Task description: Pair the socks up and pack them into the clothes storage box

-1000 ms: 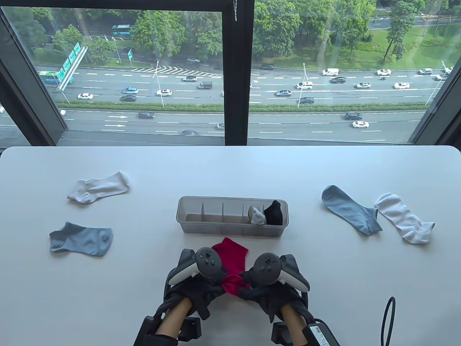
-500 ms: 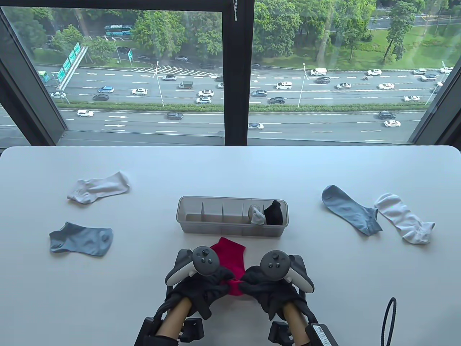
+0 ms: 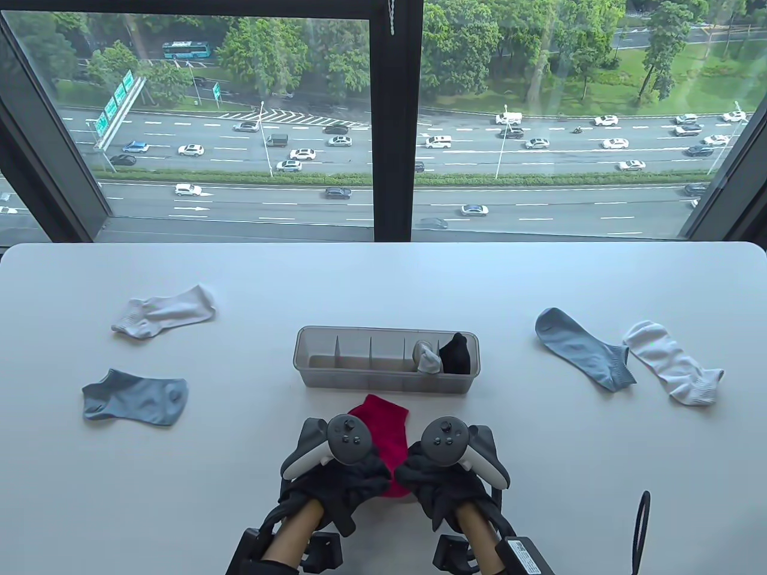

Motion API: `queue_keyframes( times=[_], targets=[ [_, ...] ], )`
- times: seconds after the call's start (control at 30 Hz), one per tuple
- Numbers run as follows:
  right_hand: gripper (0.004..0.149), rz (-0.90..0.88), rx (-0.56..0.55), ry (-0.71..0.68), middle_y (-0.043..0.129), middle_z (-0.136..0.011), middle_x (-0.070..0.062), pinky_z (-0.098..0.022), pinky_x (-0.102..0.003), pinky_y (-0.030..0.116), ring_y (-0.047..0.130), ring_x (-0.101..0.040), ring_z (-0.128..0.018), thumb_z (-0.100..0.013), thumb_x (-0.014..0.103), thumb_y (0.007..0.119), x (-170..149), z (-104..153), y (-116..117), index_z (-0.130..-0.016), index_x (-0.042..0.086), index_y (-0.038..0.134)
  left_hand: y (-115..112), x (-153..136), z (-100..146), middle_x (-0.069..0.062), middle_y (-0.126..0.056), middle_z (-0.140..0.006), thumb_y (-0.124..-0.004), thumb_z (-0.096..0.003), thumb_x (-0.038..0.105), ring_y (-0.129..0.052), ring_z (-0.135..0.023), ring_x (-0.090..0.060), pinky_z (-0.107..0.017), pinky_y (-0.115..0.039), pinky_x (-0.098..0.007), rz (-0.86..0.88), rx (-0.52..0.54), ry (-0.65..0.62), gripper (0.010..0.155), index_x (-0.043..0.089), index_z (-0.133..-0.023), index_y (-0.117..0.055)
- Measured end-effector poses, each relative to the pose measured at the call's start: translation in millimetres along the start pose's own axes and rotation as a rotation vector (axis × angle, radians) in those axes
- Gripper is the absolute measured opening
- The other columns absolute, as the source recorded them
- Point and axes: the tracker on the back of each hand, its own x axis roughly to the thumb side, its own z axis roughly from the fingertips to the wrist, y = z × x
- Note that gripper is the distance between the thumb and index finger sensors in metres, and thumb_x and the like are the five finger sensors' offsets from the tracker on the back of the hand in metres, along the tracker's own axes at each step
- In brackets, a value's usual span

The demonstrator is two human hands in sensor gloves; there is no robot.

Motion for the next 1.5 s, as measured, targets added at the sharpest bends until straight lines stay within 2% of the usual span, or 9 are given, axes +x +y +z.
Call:
queue_keyframes(
  times=[0.1, 0.27, 0.33, 0.47, 0.67, 0.93, 1.1, 1.2, 1.5],
  targets=[
    [0.059, -0.023, 0.049, -0.071, 0.026, -0.118, -0.025, -0.069, -0.068, 0.017, 0.033, -0.048, -0.096, -0.06, 0.043, 0.06, -3, 1, 1, -0.112, 0.021, 0.042, 0, -2, -1, -0.013, -0.031, -0.12, -0.056, -0.0604, 0.028, -0.012, -0.106, -0.053, -0.07, -0.019, -0.072, 0.026, -0.024, 0.002, 0.04, 0.01, -0.094, -0.07],
    [0.039, 0.056, 0.066, -0.048, 0.025, -0.117, -0.022, -0.07, -0.068, 0.019, 0.031, -0.047, -0.097, -0.062, 0.038, 0.058, 1, 0, 2, -0.098, 0.024, 0.065, -1, -4, -1, -0.015, -0.029, -0.119, -0.052, -0.0608, 0.029, -0.008, -0.105, -0.052, -0.069, -0.017, -0.072, 0.085, -0.017, -0.014, 0.042, 0.008, -0.095, -0.066],
    [0.039, 0.02, 0.052, -0.025, 0.024, -0.116, -0.021, -0.07, -0.067, 0.016, 0.029, -0.046, -0.096, -0.064, 0.034, 0.054, 1, -1, 3, -0.096, 0.014, 0.065, -2, -3, 1, -0.016, -0.033, -0.12, -0.061, -0.0581, 0.04, -0.014, -0.107, -0.053, -0.07, -0.019, -0.073, 0.047, 0.027, -0.019, 0.056, 0.026, -0.109, -0.041],
    [0.04, -0.014, 0.019, -0.019, 0.033, -0.115, -0.019, -0.07, -0.067, 0.018, 0.033, -0.046, -0.096, -0.065, 0.034, 0.051, 0, -1, 2, -0.09, 0.01, 0.07, -4, 3, 0, -0.012, -0.037, -0.12, -0.068, -0.0561, 0.039, -0.021, -0.108, -0.053, -0.071, -0.022, -0.073, -0.095, 0.054, -0.001, 0.046, 0.025, -0.1, -0.063],
    [0.061, -0.049, 0.069, -0.068, 0.023, -0.117, -0.024, -0.069, -0.066, 0.012, 0.026, -0.047, -0.096, -0.06, 0.044, 0.058, -5, 1, 3, -0.112, 0.02, 0.036, -2, -1, -1, -0.011, -0.04, -0.119, -0.058, -0.0599, 0.032, -0.022, -0.109, -0.05, -0.071, -0.024, -0.073, -0.016, 0.048, -0.009, 0.042, 0.015, -0.098, -0.067],
    [0.039, -0.024, 0.047, -0.053, 0.026, -0.116, -0.021, -0.07, -0.066, 0.013, 0.027, -0.047, -0.096, -0.064, 0.035, 0.05, -3, -1, 5, -0.097, 0.019, 0.064, -7, 2, -1, -0.013, -0.03, -0.12, -0.062, -0.0579, 0.038, -0.016, -0.108, -0.051, -0.07, -0.02, -0.072, -0.047, 0.025, 0.004, 0.058, 0.021, -0.108, -0.037],
    [0.041, -0.024, 0.019, -0.031, 0.029, -0.115, -0.02, -0.07, -0.066, 0.014, 0.03, -0.046, -0.096, -0.065, 0.036, 0.051, -2, 0, 4, -0.096, 0.013, 0.065, -7, 3, -1, -0.011, -0.037, -0.119, -0.058, -0.0599, 0.033, -0.021, -0.108, -0.052, -0.071, -0.022, -0.073, -0.058, 0.046, -0.002, 0.043, 0.015, -0.099, -0.063],
    [0.063, -0.004, 0.067, -0.103, 0.024, -0.116, -0.025, -0.069, -0.067, 0.015, 0.025, -0.049, -0.096, -0.06, 0.045, 0.06, -3, 3, 7, -0.112, 0.017, 0.039, -8, 3, -1, -0.011, -0.034, -0.12, -0.052, -0.0605, 0.03, -0.018, -0.108, -0.052, -0.071, -0.021, -0.073, -0.055, 0.033, -0.011, 0.045, 0.008, -0.099, -0.061],
    [0.044, 0.017, -0.002, -0.051, 0.026, -0.115, -0.02, -0.071, -0.064, 0.015, 0.028, -0.046, -0.095, -0.063, 0.035, 0.051, -3, 0, 9, -0.099, 0.014, 0.061, -11, 5, -2, -0.012, -0.026, -0.12, -0.065, -0.0579, 0.038, -0.011, -0.106, -0.053, -0.07, -0.017, -0.073, -0.08, -0.009, -0.014, 0.062, 0.019, -0.109, -0.037]
  ],
)
